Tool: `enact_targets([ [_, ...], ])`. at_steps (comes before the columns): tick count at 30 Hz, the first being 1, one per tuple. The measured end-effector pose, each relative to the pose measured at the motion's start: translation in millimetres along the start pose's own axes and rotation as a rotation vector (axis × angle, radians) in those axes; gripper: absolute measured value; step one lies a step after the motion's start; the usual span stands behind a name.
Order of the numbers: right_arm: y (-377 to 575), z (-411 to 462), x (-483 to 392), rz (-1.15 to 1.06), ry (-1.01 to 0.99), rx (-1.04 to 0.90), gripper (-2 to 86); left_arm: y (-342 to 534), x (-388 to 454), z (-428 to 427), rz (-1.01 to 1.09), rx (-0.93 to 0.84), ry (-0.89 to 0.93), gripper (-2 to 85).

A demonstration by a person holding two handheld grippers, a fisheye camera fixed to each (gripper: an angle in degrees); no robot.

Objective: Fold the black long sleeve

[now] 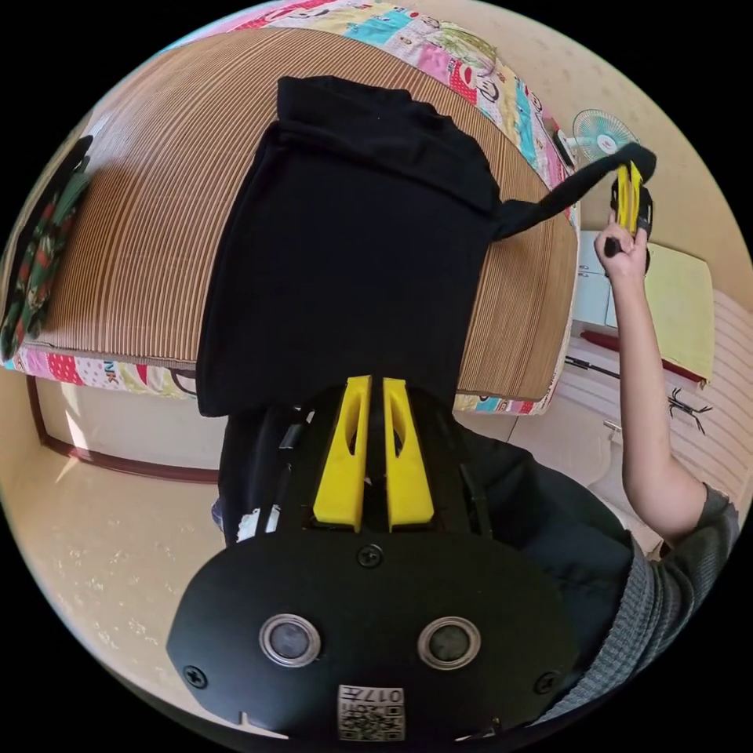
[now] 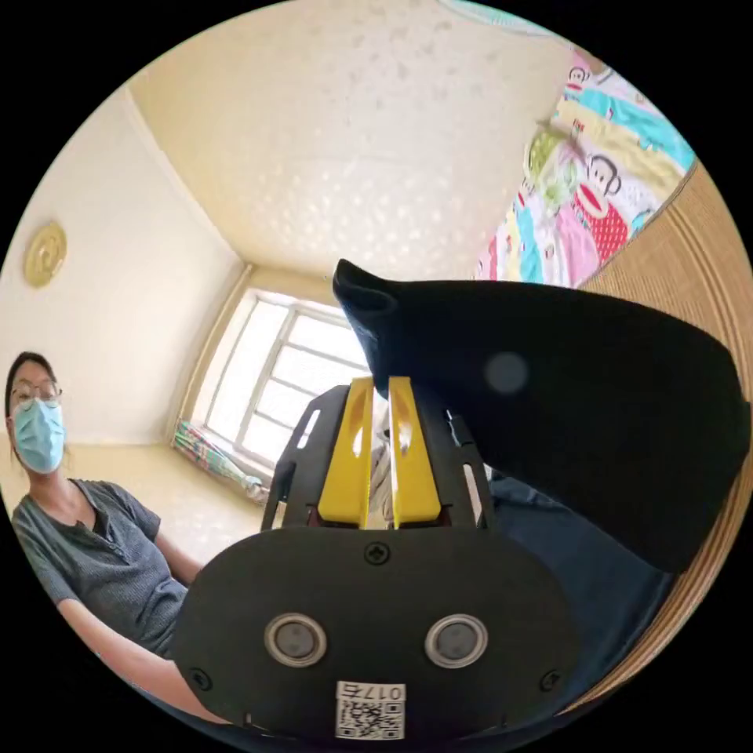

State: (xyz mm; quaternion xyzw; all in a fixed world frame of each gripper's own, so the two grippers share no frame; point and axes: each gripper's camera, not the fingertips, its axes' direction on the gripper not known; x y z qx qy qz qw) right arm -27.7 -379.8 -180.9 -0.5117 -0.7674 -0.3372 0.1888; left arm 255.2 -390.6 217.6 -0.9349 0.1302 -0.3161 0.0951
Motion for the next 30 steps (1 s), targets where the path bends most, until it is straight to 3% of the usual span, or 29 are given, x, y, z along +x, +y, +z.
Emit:
enact_targets([
  [4, 34, 125, 62, 0.182, 0.077, -0.336, 7.9, 3, -23, -11, -0.016, 0.003, 0.006, 4.4],
  [7, 60, 140, 82, 0.242, 0.123, -0.378, 8.2, 6, -50, -24, -0.038, 0.013, 0.010, 5.0],
  [9, 76, 128, 78, 0.221, 0.162, -0.374, 8.0, 8, -76, -40, -0.062, 0.046, 0.018, 5.7],
  [13, 139, 65, 69, 0.266, 0.450, -0.391, 8.1, 6, -126, -60, -0.090, 0.075, 0.025, 7.1],
  [17, 222, -1, 66, 0.447, 0.729, -0.484, 9.1, -15, -186, -54, -0.024, -0.072, -0.070, 10.3],
  [21, 284, -34, 58, 0.586, 0.819, -0.571, 9.5, -39, -241, -23, 0.060, -0.329, -0.158, 14.8],
  [24, 318, -45, 46, 0.637, 0.891, -0.626, 10.0, -56, -269, -13, 0.109, -0.424, -0.133, 15.3],
  [30, 352, -39, 55, 0.718, 0.964, -0.710, 12.9, -95, -297, -22, 0.058, -0.503, -0.011, 7.9],
])
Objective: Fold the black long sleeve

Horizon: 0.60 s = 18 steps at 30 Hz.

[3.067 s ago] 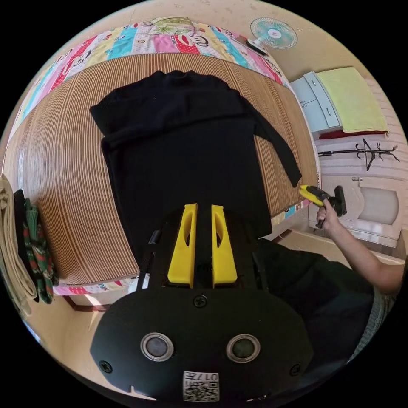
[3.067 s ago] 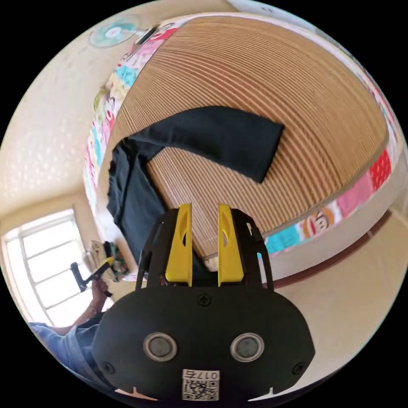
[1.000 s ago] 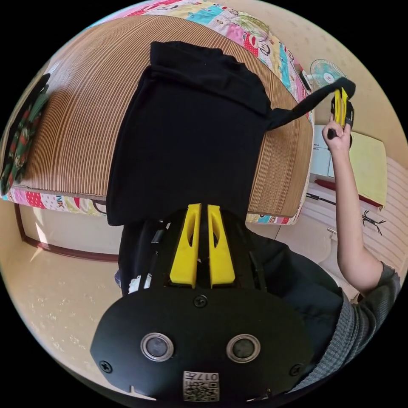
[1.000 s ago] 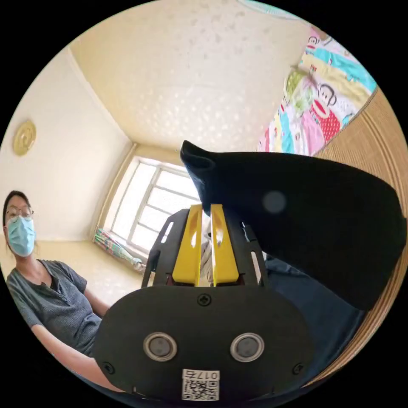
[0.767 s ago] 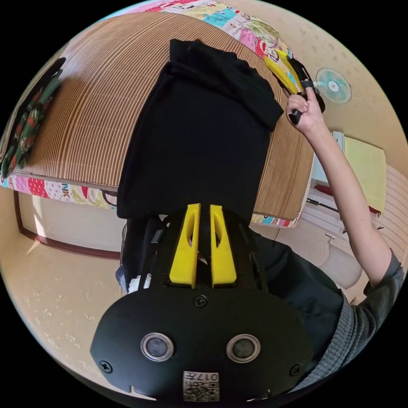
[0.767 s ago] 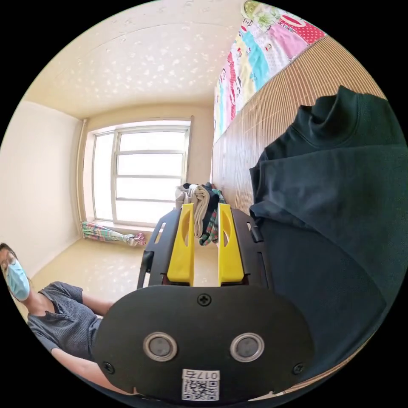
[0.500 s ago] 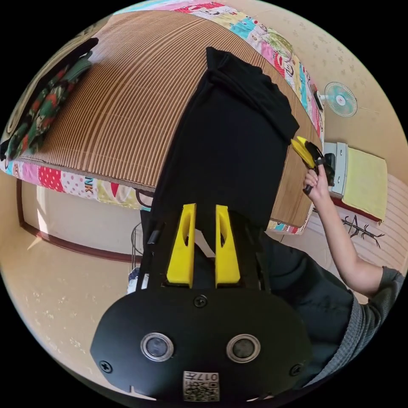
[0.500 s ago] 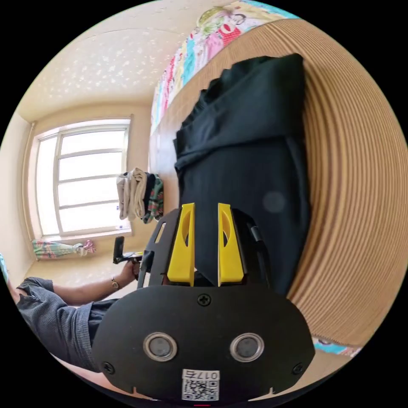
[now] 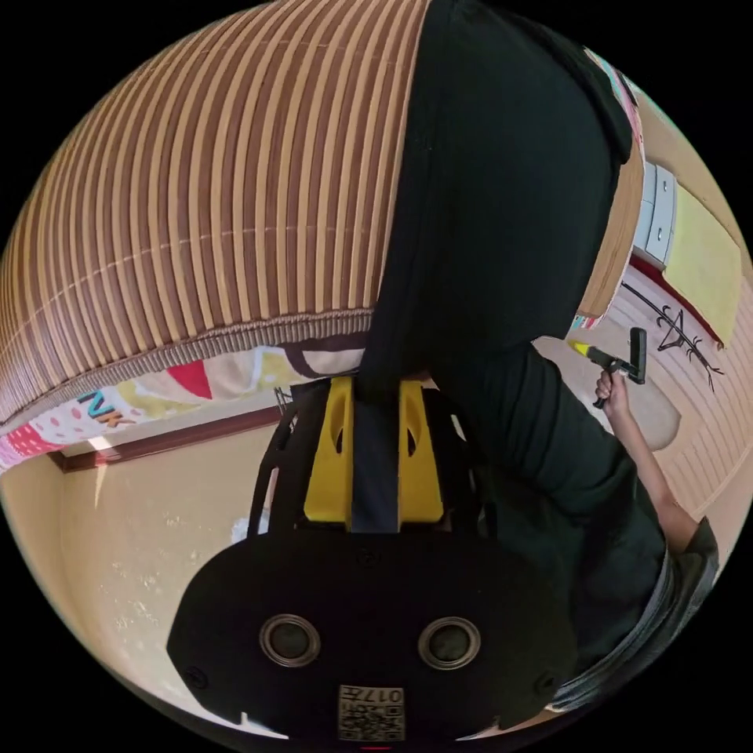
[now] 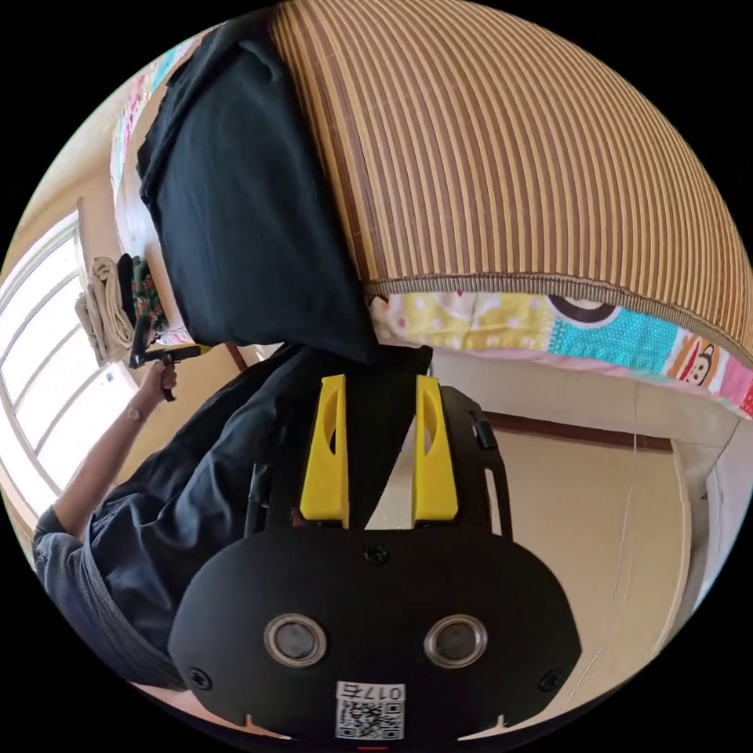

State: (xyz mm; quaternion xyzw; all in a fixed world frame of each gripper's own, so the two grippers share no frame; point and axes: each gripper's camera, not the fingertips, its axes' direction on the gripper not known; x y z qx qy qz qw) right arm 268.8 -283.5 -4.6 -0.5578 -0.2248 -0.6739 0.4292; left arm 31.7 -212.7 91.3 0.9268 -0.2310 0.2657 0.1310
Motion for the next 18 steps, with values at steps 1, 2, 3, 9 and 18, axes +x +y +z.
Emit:
enact_targets([
  [1, -8, 6, -4, -0.014, 0.039, -0.030, 13.6, -2, -2, -2, -0.009, -0.027, 0.001, 7.3],
  [2, -17, 10, -7, -0.037, 0.044, -0.048, 13.8, -4, -3, -7, -0.002, -0.070, 0.002, 6.5],
  [3, -22, 11, -9, -0.045, 0.041, -0.052, 13.9, -3, -3, -15, 0.040, -0.094, 0.011, 6.0],
  [9, -60, 21, -14, -0.099, -0.006, -0.184, 5.1, 24, -16, -73, 0.243, -0.157, 0.111, 4.8],
  [18, 50, -74, 22, -0.521, -0.983, 0.285, 3.0, 108, -66, -196, 0.519, 0.019, 0.735, 4.5],
])
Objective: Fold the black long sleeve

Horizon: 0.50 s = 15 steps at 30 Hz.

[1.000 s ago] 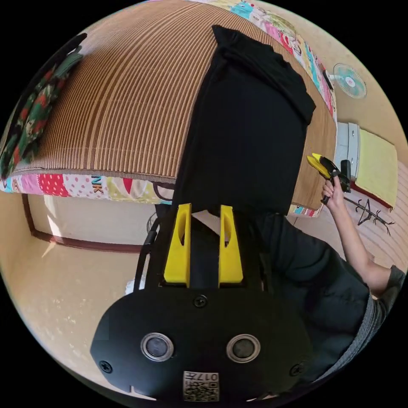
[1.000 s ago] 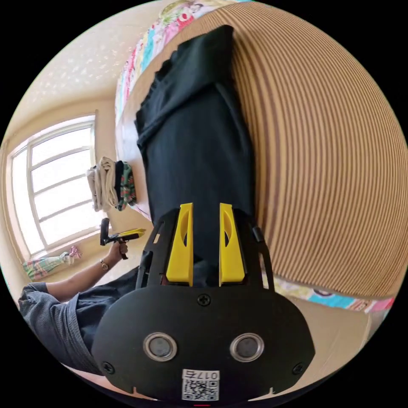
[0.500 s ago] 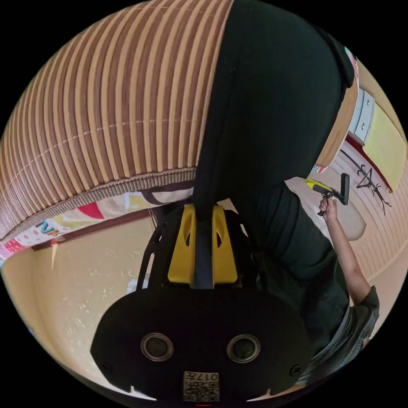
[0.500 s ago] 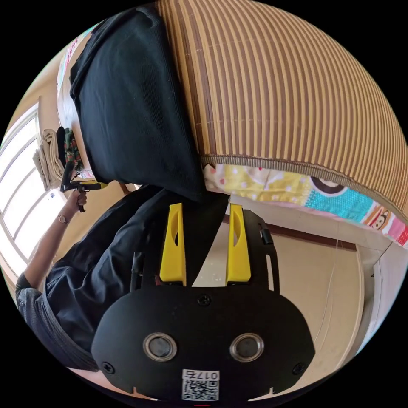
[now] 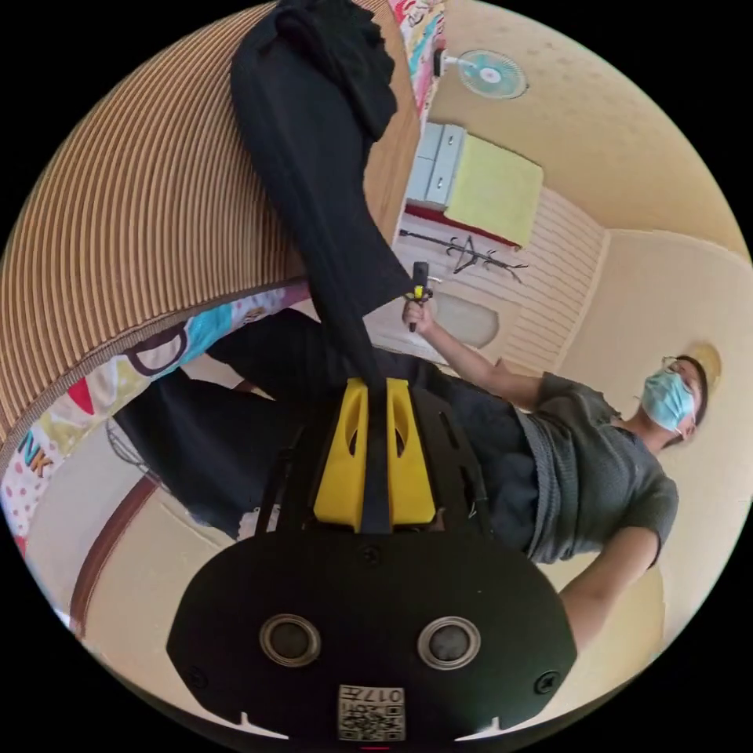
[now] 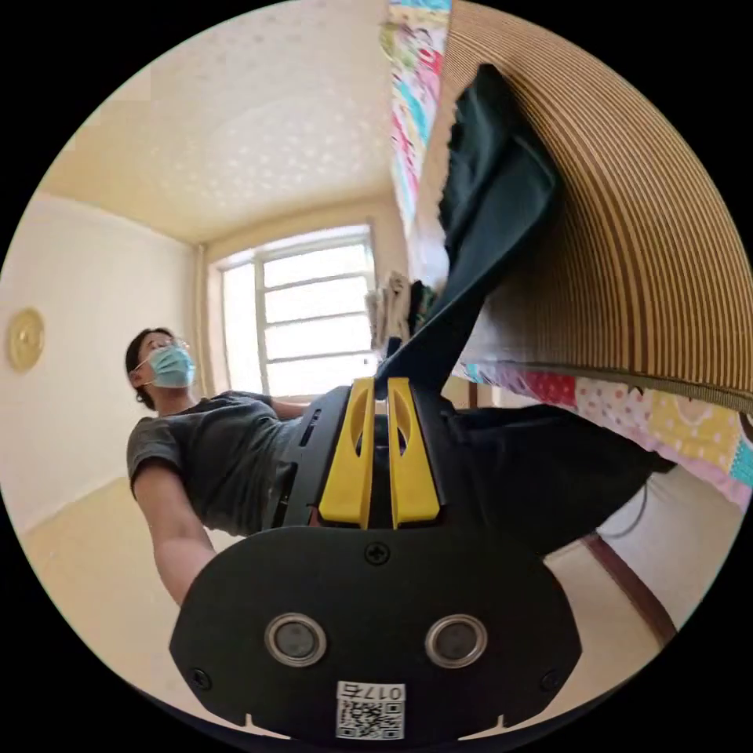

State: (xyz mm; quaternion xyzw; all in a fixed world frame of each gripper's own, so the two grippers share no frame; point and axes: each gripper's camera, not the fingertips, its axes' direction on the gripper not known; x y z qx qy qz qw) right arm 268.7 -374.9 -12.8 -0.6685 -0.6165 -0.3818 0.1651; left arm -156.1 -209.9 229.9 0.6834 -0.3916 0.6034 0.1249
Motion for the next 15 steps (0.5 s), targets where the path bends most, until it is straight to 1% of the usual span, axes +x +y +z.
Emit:
enact_targets([
  [1, 17, -9, -16, -0.080, -0.089, 0.084, 2.8, 6, 4, -5, 0.024, 0.011, 0.048, 4.5],
  [2, 33, -9, -29, -0.163, -0.195, 0.117, 2.7, 18, 14, -12, 0.081, 0.034, 0.153, 4.5],
  [3, 39, -7, -34, -0.192, -0.233, 0.114, 2.6, 30, 24, -19, 0.151, 0.065, 0.257, 4.5],
  [4, 50, -2, -43, -0.240, -0.279, 0.118, 2.4, 36, 31, -23, 0.189, 0.092, 0.302, 4.5],
  [5, 59, 1, -50, -0.276, -0.293, 0.163, 2.3, 48, 44, -30, 0.265, 0.165, 0.371, 4.5],
  [6, 63, 1, -51, -0.289, -0.294, 0.198, 2.2, 58, 54, -37, 0.309, 0.237, 0.398, 4.6],
  [8, 74, -2, -43, -0.268, -0.254, 0.360, 1.9, 68, 60, -45, 0.310, 0.337, 0.383, 4.6],
  [9, 75, -4, -37, -0.245, -0.243, 0.400, 1.8, 70, 59, -48, 0.279, 0.398, 0.372, 4.7],
  [11, 68, -11, -4, -0.100, -0.203, 0.546, 1.6, 66, 50, -51, 0.197, 0.488, 0.349, 4.6],
  [14, 35, -14, 33, 0.072, -0.190, 0.675, 1.7, 42, 36, -56, 0.044, 0.615, 0.281, 4.6],
  [15, 24, -13, 39, 0.092, -0.194, 0.675, 1.7, 27, 34, -59, 0.006, 0.663, 0.265, 4.6],
])
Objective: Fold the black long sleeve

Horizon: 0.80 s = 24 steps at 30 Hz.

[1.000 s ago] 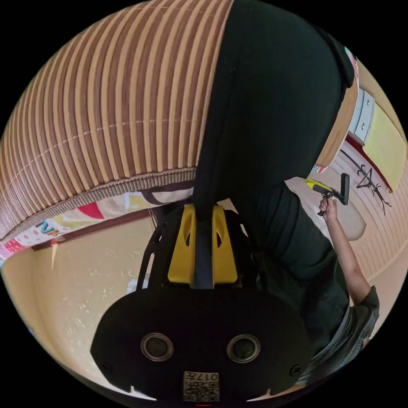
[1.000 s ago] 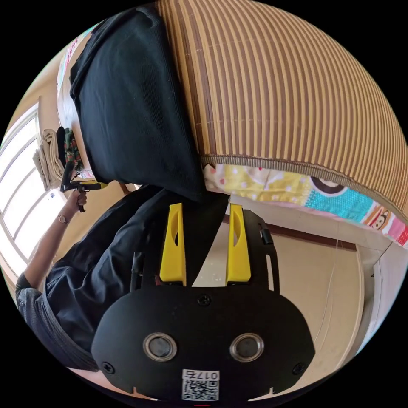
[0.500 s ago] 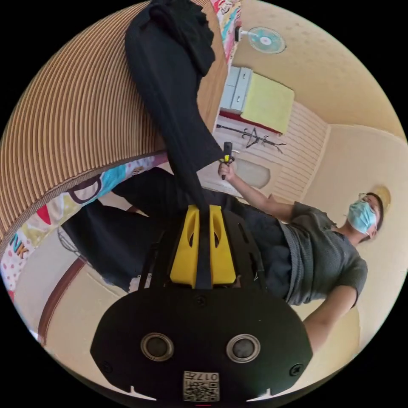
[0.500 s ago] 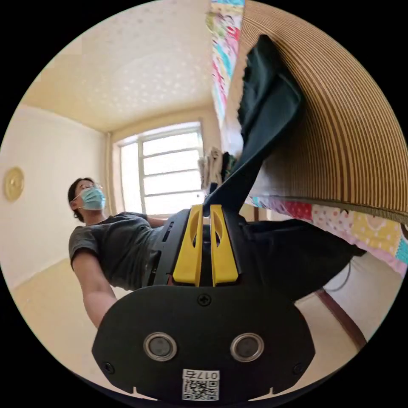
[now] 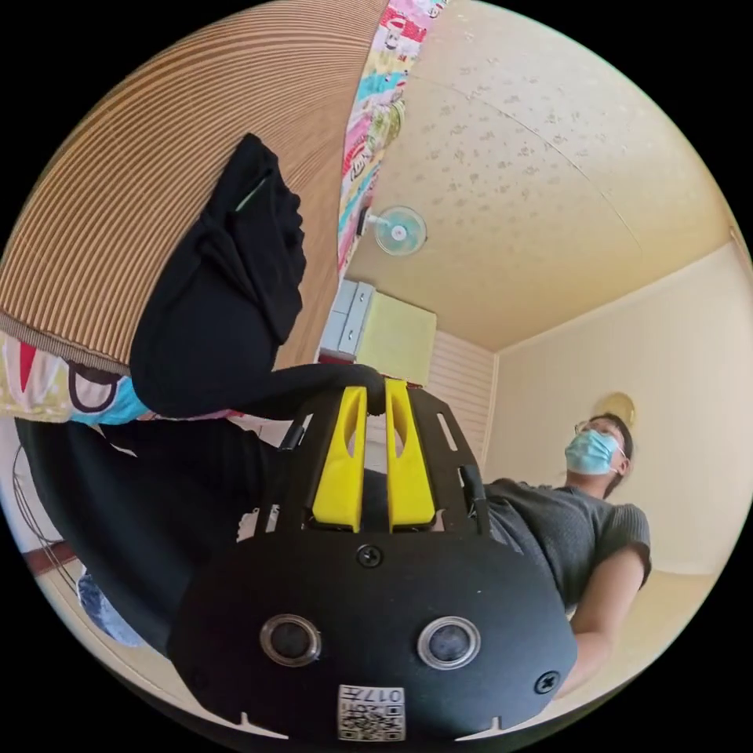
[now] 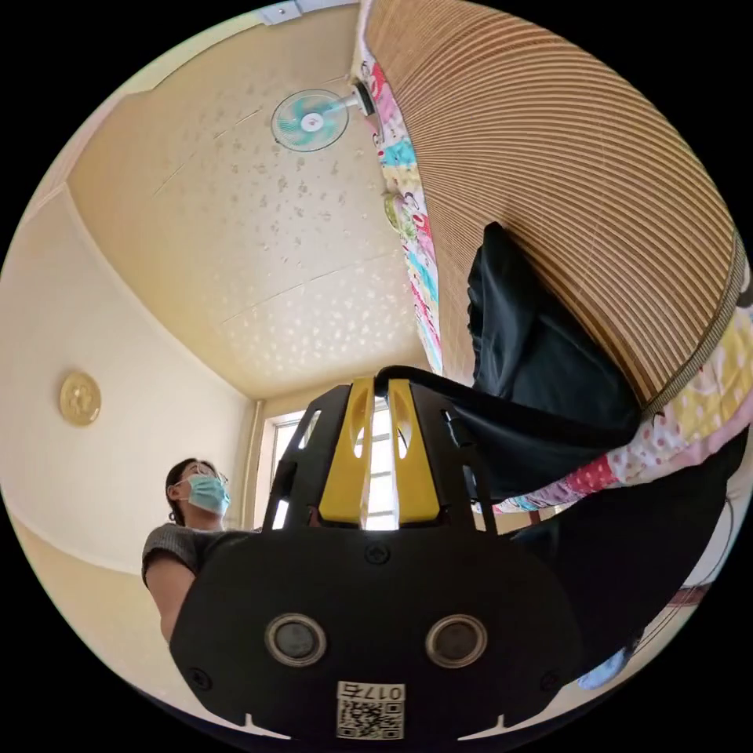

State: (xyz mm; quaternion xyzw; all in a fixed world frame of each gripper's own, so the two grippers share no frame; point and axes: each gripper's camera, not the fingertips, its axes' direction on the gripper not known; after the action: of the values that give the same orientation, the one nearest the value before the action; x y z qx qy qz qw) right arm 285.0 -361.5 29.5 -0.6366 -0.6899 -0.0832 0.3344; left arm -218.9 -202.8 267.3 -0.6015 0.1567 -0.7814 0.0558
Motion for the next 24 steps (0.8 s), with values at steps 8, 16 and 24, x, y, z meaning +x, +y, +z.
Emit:
enact_targets([
  [8, -143, 132, -9, 0.070, 0.256, 0.058, 2.2, -138, 7, 49, -0.059, 0.241, -0.086, 4.2],
  [16, -193, 212, -12, 0.073, 0.466, 0.165, 1.4, -236, 1, 92, -0.154, 0.271, -0.302, 5.0],
  [24, -148, 315, -57, -0.297, 1.009, -0.428, 1.1, -192, 15, 112, 0.053, 0.198, -0.682, 9.8],
])
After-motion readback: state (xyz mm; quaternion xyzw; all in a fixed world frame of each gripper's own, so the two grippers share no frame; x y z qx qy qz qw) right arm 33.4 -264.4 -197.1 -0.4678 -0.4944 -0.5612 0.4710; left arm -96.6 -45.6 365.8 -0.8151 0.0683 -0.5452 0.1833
